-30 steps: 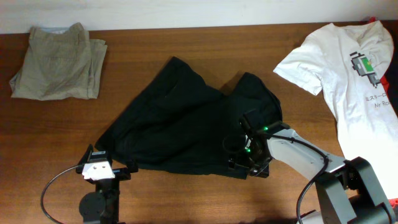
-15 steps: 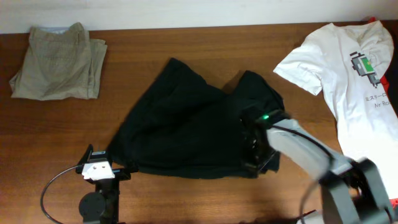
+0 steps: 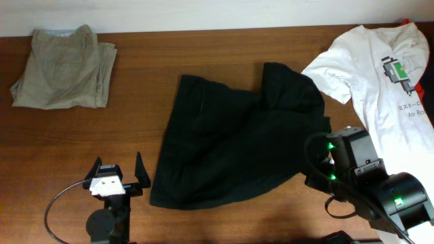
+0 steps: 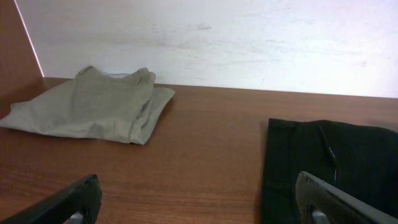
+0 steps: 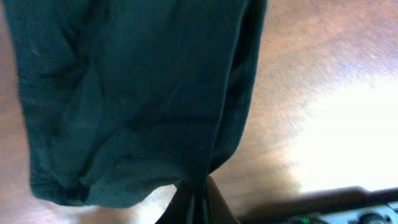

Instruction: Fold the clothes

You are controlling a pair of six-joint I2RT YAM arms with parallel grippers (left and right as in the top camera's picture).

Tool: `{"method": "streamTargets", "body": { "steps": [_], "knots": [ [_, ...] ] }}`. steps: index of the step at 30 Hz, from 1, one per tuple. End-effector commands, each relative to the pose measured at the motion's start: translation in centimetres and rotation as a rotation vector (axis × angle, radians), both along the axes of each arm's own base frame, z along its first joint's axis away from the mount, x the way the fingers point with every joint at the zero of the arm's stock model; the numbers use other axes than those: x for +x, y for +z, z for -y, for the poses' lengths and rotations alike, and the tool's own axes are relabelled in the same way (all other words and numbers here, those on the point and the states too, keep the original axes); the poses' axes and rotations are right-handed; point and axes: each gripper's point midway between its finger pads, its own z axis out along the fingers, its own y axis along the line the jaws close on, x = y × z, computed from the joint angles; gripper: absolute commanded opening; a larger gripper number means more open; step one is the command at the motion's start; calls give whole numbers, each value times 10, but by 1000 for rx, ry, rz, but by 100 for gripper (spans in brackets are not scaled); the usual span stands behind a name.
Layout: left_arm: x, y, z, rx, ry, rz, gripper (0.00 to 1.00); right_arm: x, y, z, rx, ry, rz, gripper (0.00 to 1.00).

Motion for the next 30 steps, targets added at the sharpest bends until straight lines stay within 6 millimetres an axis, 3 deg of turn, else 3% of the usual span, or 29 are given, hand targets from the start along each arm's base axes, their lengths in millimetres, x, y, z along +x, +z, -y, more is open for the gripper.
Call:
{"method": "streamTargets", "body": {
  "steps": [1, 2, 3, 6, 7, 9, 13, 15, 18, 19, 21, 23, 24, 25, 26, 29, 30],
  "knots": [
    [1, -1, 8, 8, -47, -1, 99, -8, -1, 14, -47, -61, -22, 4],
    [1, 2, 24, 2, -140, 12, 99, -17, -4, 36, -109, -226, -49, 4],
    [-1, 4, 41, -3, -244, 23, 99, -21, -4, 45, -148, -267, -52, 4],
    [-15, 5, 89, -77, -530, 13, 99, -23, -4, 48, -160, -287, -56, 4],
    [-18, 3, 96, -88, -574, 0, 99, -33, -5, 60, -187, -400, -76, 4],
    [-18, -5, 99, -129, -591, -41, 99, -43, -5, 74, -254, -446, -96, 4],
    [-31, -7, 119, -155, -732, -67, 99, -39, -5, 74, -255, -449, -81, 4],
    [-32, -4, 121, -219, -738, -74, 99, -34, -4, 72, -246, -439, -65, 4],
    [-33, 27, 121, -211, -744, 2, 99, -32, -4, 71, -244, -434, -57, 4],
    [-33, 33, 119, -234, -720, -48, 99, -30, -4, 71, -242, -434, -54, 4],
    [-32, 26, 111, -291, -640, -244, 99, -26, -5, 69, -241, -432, -55, 4],
    [-21, 44, 105, -292, -595, -389, 99, -20, -11, 63, -240, -406, -90, 4],
    [-11, 42, 90, -307, -487, -510, 99, -17, -15, 61, -248, -400, -121, 4],
    [-5, 28, 72, -318, -355, -697, 99, -14, -20, 59, -258, -392, -153, 4],
    [-4, 22, 70, -336, -339, -776, 99, -12, -24, 58, -270, -390, -174, 4],
    [6, 7, 96, -470, -470, -897, 99, 0, -34, 54, -294, -365, -217, 4],
    [11, 4, 94, -465, -459, -903, 99, 3, -36, 52, -292, -355, -218, 4]
  ]
}}
